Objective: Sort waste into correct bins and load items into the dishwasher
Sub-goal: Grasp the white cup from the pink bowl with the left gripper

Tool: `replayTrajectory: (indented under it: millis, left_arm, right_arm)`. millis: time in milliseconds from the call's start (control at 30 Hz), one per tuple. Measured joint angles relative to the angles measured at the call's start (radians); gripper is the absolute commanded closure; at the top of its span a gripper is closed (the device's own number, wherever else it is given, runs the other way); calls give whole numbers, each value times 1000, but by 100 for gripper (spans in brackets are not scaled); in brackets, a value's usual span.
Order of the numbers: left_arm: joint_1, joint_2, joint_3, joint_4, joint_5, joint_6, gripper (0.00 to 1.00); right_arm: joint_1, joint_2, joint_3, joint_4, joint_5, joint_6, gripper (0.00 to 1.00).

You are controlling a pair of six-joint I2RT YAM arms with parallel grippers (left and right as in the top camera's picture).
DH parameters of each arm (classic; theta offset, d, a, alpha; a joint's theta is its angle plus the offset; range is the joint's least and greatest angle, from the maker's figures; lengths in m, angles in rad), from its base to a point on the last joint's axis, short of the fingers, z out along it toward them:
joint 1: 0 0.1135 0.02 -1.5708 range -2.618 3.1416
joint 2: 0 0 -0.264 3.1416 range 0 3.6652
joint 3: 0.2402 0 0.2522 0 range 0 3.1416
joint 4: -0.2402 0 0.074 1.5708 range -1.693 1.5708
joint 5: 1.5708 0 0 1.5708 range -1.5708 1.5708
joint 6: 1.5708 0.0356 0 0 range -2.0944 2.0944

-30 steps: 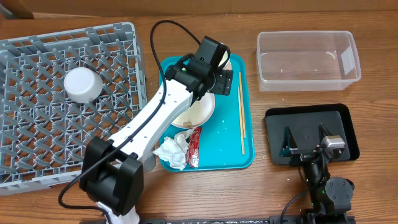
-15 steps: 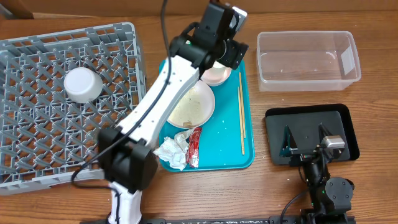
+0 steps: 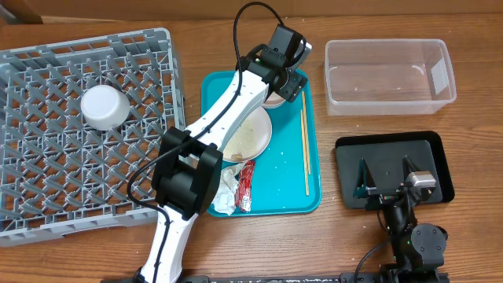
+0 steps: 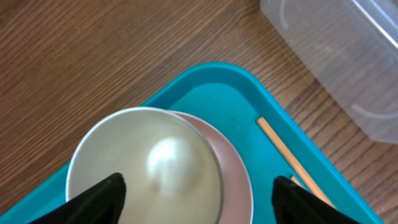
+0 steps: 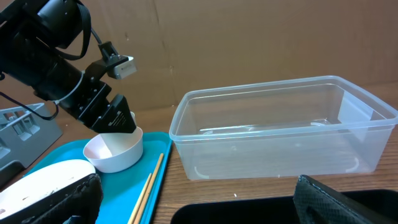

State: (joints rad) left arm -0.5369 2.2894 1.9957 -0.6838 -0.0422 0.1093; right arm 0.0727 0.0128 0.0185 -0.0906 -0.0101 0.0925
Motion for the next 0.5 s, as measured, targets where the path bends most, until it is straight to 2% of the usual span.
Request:
replayTrajectory:
  millis: [133,233,333,367,500]
  left_arm:
    - [0,0,0,-18,0,0,27]
    - [0,1,0,-35,0,0,32]
    - [0,4,0,-43,0,3,46]
    - [0,6,0,-43,0,5,53]
    - [0,8,0,-43,0,-1,57]
  right_arm:
    - [0,0,0,0,0,1,0]
    - [0,0,0,0,-1,0,0]
    - [0,0,0,0,0,0,0]
    - [0,0,0,0,0,0,0]
    - [0,0,0,0,0,0,0]
